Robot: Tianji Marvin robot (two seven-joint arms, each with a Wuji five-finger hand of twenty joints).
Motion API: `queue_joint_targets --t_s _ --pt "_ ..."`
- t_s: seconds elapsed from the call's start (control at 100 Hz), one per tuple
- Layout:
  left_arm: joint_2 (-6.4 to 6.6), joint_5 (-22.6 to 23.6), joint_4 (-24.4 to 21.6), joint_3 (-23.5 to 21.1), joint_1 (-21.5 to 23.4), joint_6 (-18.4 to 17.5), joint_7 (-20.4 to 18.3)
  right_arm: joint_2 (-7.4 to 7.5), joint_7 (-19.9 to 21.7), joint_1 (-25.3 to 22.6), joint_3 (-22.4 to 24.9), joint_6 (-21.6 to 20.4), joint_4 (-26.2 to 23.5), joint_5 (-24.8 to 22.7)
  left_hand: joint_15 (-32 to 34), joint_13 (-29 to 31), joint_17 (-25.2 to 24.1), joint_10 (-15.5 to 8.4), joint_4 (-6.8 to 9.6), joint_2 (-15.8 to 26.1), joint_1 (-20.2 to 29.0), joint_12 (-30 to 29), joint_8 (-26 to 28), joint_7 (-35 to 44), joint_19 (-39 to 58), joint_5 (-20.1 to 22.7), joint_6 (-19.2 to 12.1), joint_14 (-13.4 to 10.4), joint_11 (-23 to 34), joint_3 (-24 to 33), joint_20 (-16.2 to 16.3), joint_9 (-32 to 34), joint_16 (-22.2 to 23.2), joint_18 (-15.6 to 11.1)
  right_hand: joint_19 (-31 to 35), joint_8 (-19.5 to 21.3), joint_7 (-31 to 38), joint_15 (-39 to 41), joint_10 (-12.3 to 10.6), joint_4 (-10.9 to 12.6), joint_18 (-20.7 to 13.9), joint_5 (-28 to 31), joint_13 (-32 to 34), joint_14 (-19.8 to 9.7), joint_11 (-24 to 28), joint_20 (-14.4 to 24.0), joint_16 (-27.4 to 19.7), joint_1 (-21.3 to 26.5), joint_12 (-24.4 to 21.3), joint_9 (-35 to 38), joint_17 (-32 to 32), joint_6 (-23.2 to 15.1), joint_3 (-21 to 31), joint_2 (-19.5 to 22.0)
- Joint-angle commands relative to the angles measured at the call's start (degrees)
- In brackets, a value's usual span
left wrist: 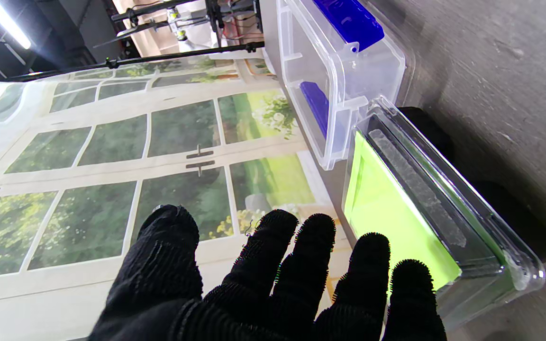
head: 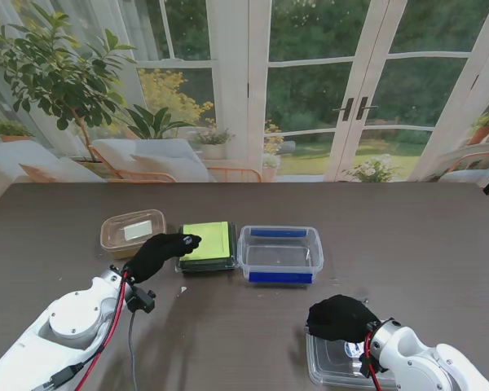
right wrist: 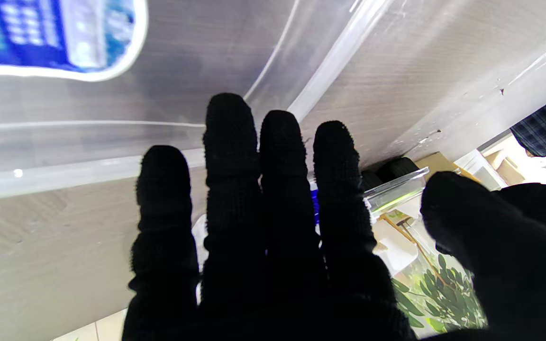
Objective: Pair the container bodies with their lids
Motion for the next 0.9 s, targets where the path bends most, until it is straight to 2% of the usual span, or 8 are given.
queue_joint_targets --t_s 0.0,0.07,0.13,0.25,0.52,0.71,0.89 --pt "-0.08 -0.2 -0.3 -0.1 0.2 0.2 -1.1 -0.19 1.0 -0.3 -0.8 0.0 1.2 -0.1 -1.1 -0.3 -0.5 -0.1 0.73 1.6 1.1 0.6 0.2 -0.1 -1.5 0.6 -1.5 0.2 0.1 -1.0 -0.4 1.0 -0.3 -2.2 1.3 1.2 -0.7 -7.6 -0.9 1.9 -1.2 -0.6 -2.4 1.9 -1.0 -0.8 -4.3 -1.6 -0.7 0.0 -4.2 -0.3 -1.1 1.1" --pt "-0.08 -0.2 -0.3 -0.1 0.2 0.2 -1.1 -0.15 1.2 0.2 -1.4 -0.1 1.5 0.1 -1.1 -0.2 -0.6 -0.2 0.51 2.8 -1.2 0.6 0.2 -0.1 -1.5 0.7 -1.6 0.2 0.1 -2.0 -0.4 1.0 -0.3 -2.2 1.2 1.2 -0.8 -7.8 -1.0 1.9 -1.3 -0.9 -2.6 2.0 -1.1 -0.9 -4.5 -1.6 -0.9 -0.2 -4.4 -0.3 -1.3 1.5" --pt "-0.08 -0.2 -0.3 -0.1 0.2 0.2 -1.1 -0.1 1.4 0.6 -1.7 -0.1 1.7 0.3 -1.1 -0.2 -0.6 -0.2 0.93 1.7 1.0 0.6 0.3 -0.1 -1.5 0.7 -1.5 0.2 0.0 -0.9 -0.4 1.0 -0.3 -2.3 1.2 1.3 -0.8 -7.8 -1.0 1.9 -1.4 -0.9 -2.6 1.9 -1.1 -0.9 -4.5 -1.7 -0.9 -0.3 -4.6 -0.3 -1.5 1.8" --pt "-0.04 -0.2 -0.4 -0.3 0.4 0.2 -1.2 0.09 2.2 0.6 -1.7 -0.1 1.3 -0.4 -1.1 -0.2 -0.6 -0.2 0.79 1.7 1.2 0.7 0.3 -0.1 -1.5 0.8 -1.5 0.2 0.1 -0.9 -0.4 1.1 -0.3 -2.2 1.5 1.4 -0.5 -7.5 -0.9 1.9 -1.7 -0.9 -2.4 2.1 -0.6 -1.0 -4.5 -2.0 -0.7 -0.2 -4.3 -0.2 -2.0 2.3" --pt "0.0 -0.1 -0.7 -0.6 0.6 0.3 -1.3 0.41 3.0 -0.7 -0.6 1.5 -0.7 -5.2 -1.1 -0.2 -0.6 -0.1 0.73 1.9 1.1 0.7 0.3 -0.1 -1.6 0.8 -1.5 0.3 0.1 -1.1 -0.4 1.1 -0.3 -2.1 2.1 1.6 -0.3 -7.0 -0.6 2.1 -2.2 -0.4 -2.0 2.1 -0.6 -1.1 -4.4 -2.8 -1.0 0.2 -3.6 0.1 -3.4 3.2" --pt "0.02 -0.1 -0.9 -0.8 0.8 0.4 -1.3 0.96 6.0 0.8 -1.6 1.7 0.1 -5.3 -1.1 -0.2 -0.7 -0.1 0.71 1.8 1.4 0.7 0.3 -0.1 -1.6 0.8 -1.5 0.2 0.1 -1.1 -0.4 1.2 -0.3 -2.2 1.7 0.5 -1.8 -9.2 -0.4 2.2 -3.4 -0.4 -2.7 1.0 -3.7 -1.9 -5.9 -3.6 -3.8 0.5 -3.7 0.7 -5.1 5.0" --pt "0.01 0.2 -1.1 -1.1 1.1 0.3 -1.0 1.35 7.1 2.5 -2.8 1.2 1.0 -7.3 -1.1 -0.2 -0.7 -0.1 0.7 1.8 1.5 0.7 0.3 -0.1 -1.6 0.8 -1.5 0.3 0.1 -1.1 -0.4 1.2 -0.3 -2.2 1.7 -1.0 -2.9 -10.8 -0.1 2.3 -4.8 -0.4 -2.8 0.0 -6.1 -2.9 -7.7 -5.5 -7.3 1.0 -3.2 1.1 -8.1 8.6"
